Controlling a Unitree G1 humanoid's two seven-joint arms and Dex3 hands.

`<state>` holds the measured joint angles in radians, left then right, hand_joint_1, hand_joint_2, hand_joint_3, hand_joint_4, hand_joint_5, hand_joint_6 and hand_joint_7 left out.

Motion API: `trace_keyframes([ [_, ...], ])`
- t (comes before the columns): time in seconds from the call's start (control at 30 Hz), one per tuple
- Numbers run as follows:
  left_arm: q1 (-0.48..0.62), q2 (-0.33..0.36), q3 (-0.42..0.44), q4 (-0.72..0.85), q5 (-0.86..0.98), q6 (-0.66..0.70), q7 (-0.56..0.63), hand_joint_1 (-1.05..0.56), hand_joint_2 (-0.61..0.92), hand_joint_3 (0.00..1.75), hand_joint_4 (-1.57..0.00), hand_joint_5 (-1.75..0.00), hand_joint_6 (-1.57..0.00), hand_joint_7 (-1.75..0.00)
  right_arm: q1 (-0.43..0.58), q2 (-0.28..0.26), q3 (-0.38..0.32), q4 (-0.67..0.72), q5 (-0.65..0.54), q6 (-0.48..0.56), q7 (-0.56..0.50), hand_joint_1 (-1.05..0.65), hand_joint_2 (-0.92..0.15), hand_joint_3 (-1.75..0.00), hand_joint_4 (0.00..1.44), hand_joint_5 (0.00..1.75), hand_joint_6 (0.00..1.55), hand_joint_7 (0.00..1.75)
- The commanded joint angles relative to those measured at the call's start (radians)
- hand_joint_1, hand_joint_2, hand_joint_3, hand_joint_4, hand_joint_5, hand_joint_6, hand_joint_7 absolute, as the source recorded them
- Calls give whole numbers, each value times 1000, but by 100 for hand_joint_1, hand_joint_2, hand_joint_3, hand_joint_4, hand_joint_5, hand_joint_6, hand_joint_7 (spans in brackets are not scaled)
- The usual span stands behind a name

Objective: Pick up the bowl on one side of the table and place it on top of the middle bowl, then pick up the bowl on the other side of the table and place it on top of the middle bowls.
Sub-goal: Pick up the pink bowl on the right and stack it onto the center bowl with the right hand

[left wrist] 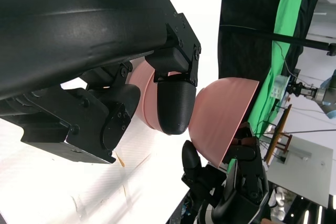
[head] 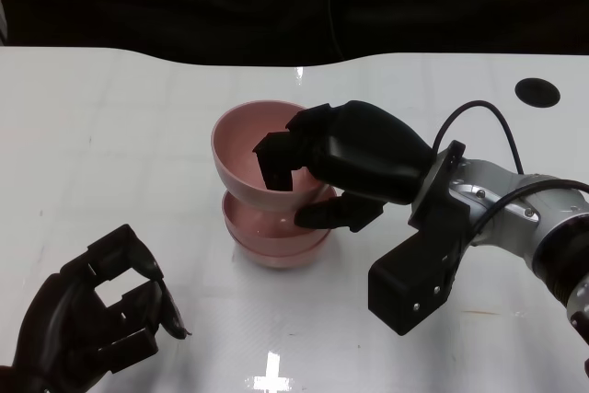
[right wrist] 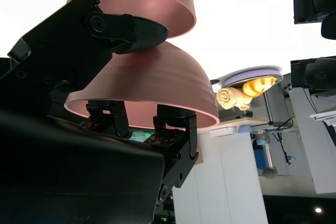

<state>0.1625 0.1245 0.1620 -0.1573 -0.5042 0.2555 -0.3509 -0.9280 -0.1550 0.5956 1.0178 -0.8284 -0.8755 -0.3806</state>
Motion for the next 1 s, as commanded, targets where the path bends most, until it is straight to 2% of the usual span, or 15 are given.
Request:
trace_keyframes([
  [0.03,0,16,5,-2,21,-13,-5,14,81,128,-78,-175,-58,-175,-30,3,26,55,-31,33,-33,-21,-64,-75,86,175,63,175],
  [0.3,-2,13,8,-5,23,-3,-4,14,82,126,-78,-175,-58,-175,-41,5,43,72,-35,32,-57,-20,-66,-69,86,175,63,175],
  [0.6,-5,15,8,3,24,-11,-13,14,82,127,-77,-175,-57,-175,-42,5,56,73,-40,33,-73,-19,-66,-70,86,175,63,175],
  [1.0,-6,11,8,1,28,-5,-4,14,80,129,-77,-175,-57,-175,-44,5,68,78,-36,34,-57,-17,-60,-73,85,175,62,175],
])
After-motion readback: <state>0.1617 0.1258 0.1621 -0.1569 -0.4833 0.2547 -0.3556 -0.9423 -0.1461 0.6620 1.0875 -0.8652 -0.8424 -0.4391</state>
